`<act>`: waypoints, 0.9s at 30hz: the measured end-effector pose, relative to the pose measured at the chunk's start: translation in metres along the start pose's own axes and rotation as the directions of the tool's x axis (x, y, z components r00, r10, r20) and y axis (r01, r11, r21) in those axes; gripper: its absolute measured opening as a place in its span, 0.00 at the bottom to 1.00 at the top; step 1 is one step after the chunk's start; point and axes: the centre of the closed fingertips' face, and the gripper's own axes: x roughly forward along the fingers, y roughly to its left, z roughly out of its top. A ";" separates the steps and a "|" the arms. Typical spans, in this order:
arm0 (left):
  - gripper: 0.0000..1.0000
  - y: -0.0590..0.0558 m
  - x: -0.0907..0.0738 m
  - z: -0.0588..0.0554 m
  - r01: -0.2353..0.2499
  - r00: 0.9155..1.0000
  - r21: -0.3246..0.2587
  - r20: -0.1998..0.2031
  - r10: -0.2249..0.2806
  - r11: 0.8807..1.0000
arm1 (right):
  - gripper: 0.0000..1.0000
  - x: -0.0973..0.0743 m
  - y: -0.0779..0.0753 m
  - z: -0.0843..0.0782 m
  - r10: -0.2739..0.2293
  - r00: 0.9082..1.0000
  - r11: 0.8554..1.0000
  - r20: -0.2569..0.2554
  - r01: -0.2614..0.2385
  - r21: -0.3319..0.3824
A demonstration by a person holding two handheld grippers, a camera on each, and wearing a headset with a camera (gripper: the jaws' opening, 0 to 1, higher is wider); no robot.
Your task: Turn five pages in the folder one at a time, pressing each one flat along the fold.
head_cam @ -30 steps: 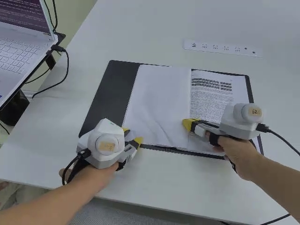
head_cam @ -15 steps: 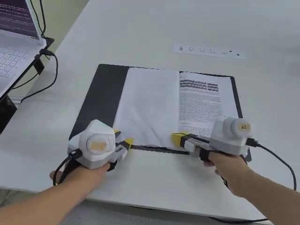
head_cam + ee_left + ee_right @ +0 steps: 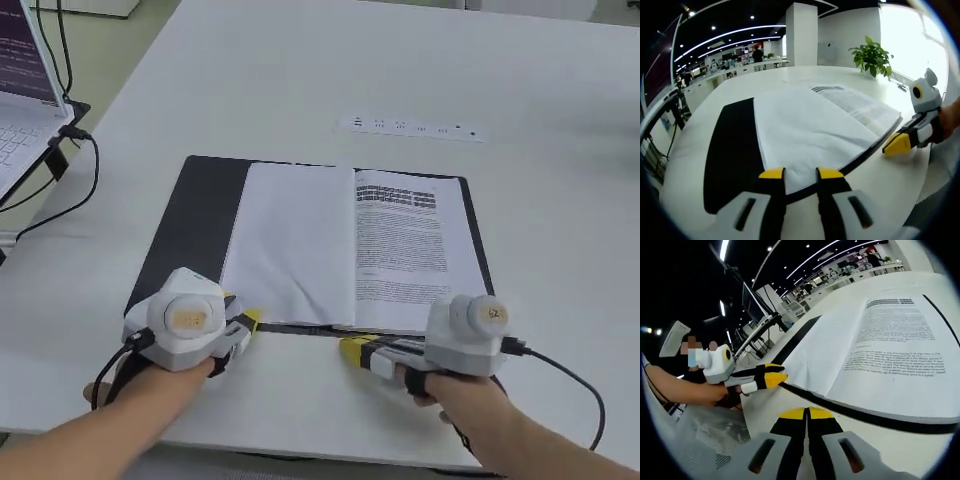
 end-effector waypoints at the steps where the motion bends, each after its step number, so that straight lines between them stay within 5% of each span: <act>1: 0.23 0.000 0.000 0.000 0.000 1.000 -0.001 -0.001 0.000 1.000 | 0.00 -0.001 0.004 0.001 0.004 1.000 1.000 0.003 -0.004 -0.002; 7: 0.28 -0.003 -0.001 0.006 0.007 1.000 -0.076 -0.023 -0.008 0.997 | 0.00 -0.018 0.028 0.020 0.027 0.998 0.999 0.064 -0.026 -0.021; 14: 0.35 -0.008 -0.026 0.035 0.028 0.999 -0.143 0.025 -0.024 0.989 | 0.00 -0.055 0.037 0.045 -0.009 0.990 0.998 0.144 0.017 -0.053; 21: 0.35 -0.007 -0.055 0.051 0.034 0.998 -0.163 0.061 -0.024 0.986 | 0.06 -0.102 0.028 0.070 -0.090 0.960 0.994 0.265 0.105 -0.043; 27: 0.38 -0.013 -0.084 0.055 0.044 0.997 -0.183 0.078 -0.030 0.982 | 0.13 -0.138 0.020 0.080 -0.182 0.932 0.978 0.315 0.203 -0.036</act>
